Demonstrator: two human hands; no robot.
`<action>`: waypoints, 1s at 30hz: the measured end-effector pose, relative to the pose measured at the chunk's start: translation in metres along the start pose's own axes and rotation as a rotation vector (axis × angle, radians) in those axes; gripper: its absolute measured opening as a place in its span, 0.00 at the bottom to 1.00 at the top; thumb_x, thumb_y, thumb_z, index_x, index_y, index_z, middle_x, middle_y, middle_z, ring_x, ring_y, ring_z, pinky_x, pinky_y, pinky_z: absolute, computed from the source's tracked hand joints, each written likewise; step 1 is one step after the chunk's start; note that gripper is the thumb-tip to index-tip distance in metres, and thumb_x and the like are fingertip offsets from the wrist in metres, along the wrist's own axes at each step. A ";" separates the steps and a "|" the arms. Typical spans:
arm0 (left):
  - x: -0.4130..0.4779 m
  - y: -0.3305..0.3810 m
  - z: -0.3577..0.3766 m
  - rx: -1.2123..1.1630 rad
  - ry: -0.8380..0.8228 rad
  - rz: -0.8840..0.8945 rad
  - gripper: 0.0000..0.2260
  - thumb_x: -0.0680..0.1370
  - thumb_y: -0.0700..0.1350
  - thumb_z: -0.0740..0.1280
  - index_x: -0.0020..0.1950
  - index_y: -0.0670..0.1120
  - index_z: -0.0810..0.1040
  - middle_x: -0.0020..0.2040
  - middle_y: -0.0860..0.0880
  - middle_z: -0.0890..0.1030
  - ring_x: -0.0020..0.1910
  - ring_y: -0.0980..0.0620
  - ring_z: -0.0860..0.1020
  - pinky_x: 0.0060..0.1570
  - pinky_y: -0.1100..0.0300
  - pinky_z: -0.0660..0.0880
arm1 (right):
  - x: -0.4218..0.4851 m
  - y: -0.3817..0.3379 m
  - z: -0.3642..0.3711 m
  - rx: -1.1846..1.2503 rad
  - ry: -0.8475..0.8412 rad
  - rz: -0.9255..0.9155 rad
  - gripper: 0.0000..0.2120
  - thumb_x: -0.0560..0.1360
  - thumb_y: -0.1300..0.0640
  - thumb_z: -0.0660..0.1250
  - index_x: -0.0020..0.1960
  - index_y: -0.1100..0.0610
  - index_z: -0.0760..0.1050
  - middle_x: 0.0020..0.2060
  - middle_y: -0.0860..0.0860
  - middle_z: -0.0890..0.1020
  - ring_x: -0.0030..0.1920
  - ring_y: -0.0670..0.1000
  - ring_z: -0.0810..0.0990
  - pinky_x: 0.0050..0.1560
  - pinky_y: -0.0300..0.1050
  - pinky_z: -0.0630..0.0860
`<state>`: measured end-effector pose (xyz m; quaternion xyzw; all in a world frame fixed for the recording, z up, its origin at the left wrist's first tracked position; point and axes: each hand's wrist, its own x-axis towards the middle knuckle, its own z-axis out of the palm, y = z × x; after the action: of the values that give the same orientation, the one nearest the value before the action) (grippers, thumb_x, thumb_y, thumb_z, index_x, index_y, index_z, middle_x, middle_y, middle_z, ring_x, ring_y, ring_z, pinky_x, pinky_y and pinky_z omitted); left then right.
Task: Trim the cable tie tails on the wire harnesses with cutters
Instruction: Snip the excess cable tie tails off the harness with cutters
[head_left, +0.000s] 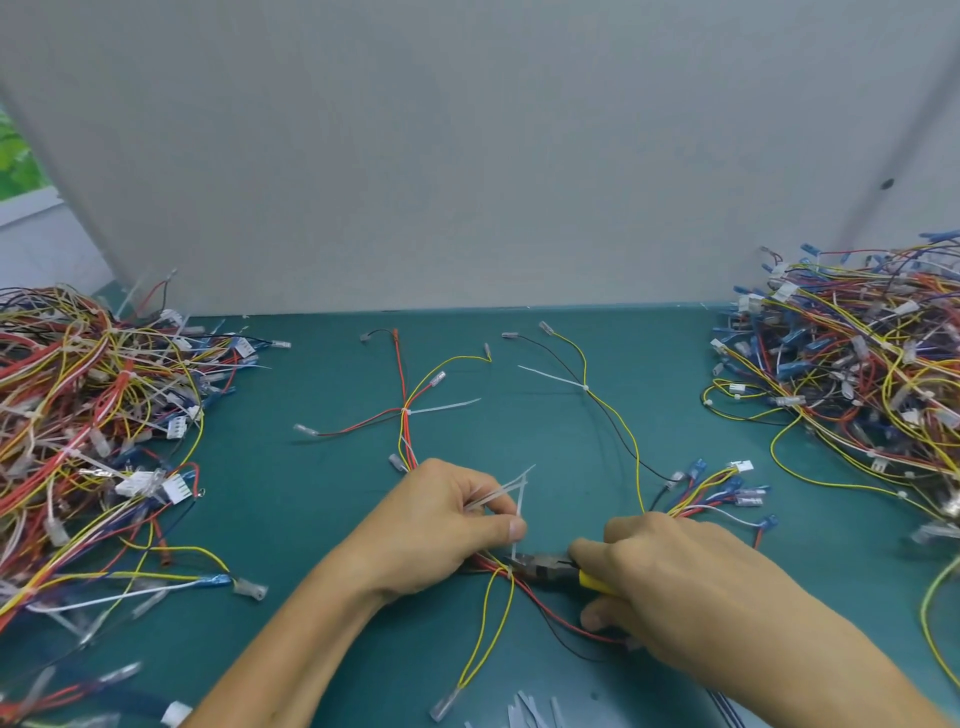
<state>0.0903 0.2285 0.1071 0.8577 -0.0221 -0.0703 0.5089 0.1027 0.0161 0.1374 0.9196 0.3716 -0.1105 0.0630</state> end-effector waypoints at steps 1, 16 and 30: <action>0.000 0.000 0.000 0.005 0.001 0.002 0.05 0.73 0.46 0.72 0.38 0.47 0.81 0.25 0.55 0.65 0.28 0.55 0.61 0.30 0.61 0.59 | 0.000 0.000 0.000 0.001 -0.001 0.000 0.11 0.78 0.42 0.59 0.48 0.49 0.65 0.39 0.49 0.65 0.40 0.58 0.65 0.28 0.41 0.53; -0.028 0.043 -0.074 -0.903 0.099 0.184 0.07 0.74 0.45 0.64 0.37 0.47 0.68 0.26 0.51 0.62 0.24 0.55 0.57 0.23 0.65 0.59 | 0.004 -0.014 0.003 0.199 0.382 0.006 0.15 0.78 0.36 0.53 0.53 0.47 0.64 0.49 0.44 0.66 0.51 0.50 0.73 0.42 0.45 0.66; -0.015 0.000 -0.053 -0.650 0.431 0.017 0.08 0.64 0.37 0.61 0.34 0.48 0.65 0.28 0.48 0.59 0.24 0.53 0.57 0.22 0.63 0.59 | 0.019 -0.004 0.012 0.246 0.246 -0.100 0.06 0.77 0.50 0.58 0.53 0.49 0.67 0.49 0.45 0.75 0.53 0.51 0.73 0.49 0.48 0.71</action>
<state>0.0826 0.2765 0.1338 0.6465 0.1015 0.1125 0.7477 0.1110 0.0289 0.1205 0.9074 0.4054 -0.0447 -0.1013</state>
